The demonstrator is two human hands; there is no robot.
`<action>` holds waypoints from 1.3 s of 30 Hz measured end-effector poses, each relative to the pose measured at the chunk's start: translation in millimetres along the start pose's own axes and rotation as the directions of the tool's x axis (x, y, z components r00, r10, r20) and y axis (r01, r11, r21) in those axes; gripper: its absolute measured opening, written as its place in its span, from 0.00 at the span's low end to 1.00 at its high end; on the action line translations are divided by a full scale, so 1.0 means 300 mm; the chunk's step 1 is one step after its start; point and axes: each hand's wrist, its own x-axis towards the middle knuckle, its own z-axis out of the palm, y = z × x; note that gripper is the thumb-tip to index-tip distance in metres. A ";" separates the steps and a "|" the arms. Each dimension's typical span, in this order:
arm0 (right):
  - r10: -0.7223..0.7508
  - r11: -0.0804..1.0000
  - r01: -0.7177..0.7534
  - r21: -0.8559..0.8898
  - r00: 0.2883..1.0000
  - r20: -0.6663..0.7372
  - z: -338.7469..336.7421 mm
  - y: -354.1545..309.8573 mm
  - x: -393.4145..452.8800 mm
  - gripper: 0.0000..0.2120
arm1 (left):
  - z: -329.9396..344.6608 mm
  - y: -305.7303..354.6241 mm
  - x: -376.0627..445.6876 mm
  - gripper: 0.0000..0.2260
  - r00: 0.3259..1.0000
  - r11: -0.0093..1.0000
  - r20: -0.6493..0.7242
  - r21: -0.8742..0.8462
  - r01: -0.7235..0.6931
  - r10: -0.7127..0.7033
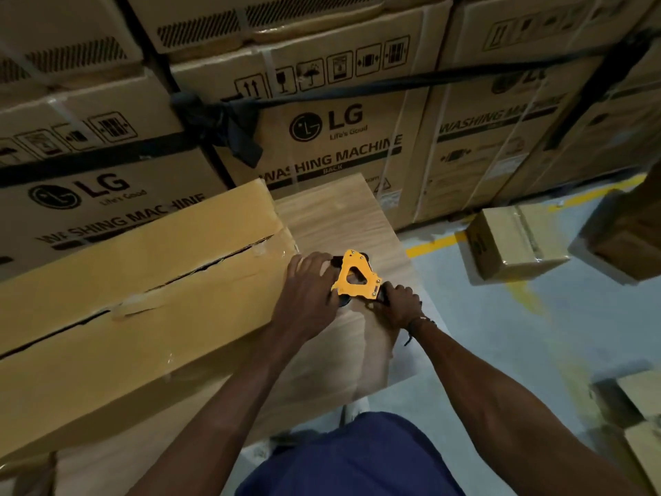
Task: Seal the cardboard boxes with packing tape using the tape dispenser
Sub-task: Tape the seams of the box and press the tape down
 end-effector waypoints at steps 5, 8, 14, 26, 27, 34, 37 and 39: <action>-0.084 0.945 0.065 0.320 0.995 0.048 -0.027 0.043 0.032 0.21 | 0.014 -0.002 0.000 0.10 0.998 0.998 0.048 0.041 0.045 -0.047; -0.045 0.875 0.058 0.480 0.998 -0.038 -0.127 0.016 0.031 0.24 | -0.007 0.007 -0.005 0.11 0.999 0.999 -0.016 -0.002 0.048 -0.048; -0.053 0.549 0.066 0.833 0.998 -0.045 -0.385 -0.049 0.013 0.26 | -0.025 0.001 -0.030 0.25 0.970 0.965 0.063 0.130 0.227 -0.236; -0.473 0.331 0.256 0.908 0.878 -0.075 -0.674 -0.334 -0.095 0.28 | 0.032 0.137 -0.017 0.11 0.978 0.997 0.198 -0.040 0.073 -0.063; -0.507 0.318 0.264 0.911 0.859 -0.072 -0.687 -0.366 -0.111 0.27 | 0.041 0.164 -0.001 0.11 0.983 0.999 0.182 -0.031 0.043 -0.037; -0.678 0.223 0.232 0.947 0.734 -0.020 -0.755 -0.566 -0.190 0.20 | -0.029 0.209 0.040 0.23 0.993 0.953 0.099 -0.291 0.083 -0.057; -0.719 0.218 0.193 0.957 0.694 0.024 -0.749 -0.649 -0.202 0.19 | -0.089 0.114 -0.033 0.13 0.977 0.755 0.026 -0.630 0.181 -0.213; -0.744 0.208 0.153 0.966 0.665 0.055 -0.731 -0.713 -0.208 0.20 | -0.160 0.038 -0.094 0.06 0.890 0.387 0.115 -0.871 0.304 -0.441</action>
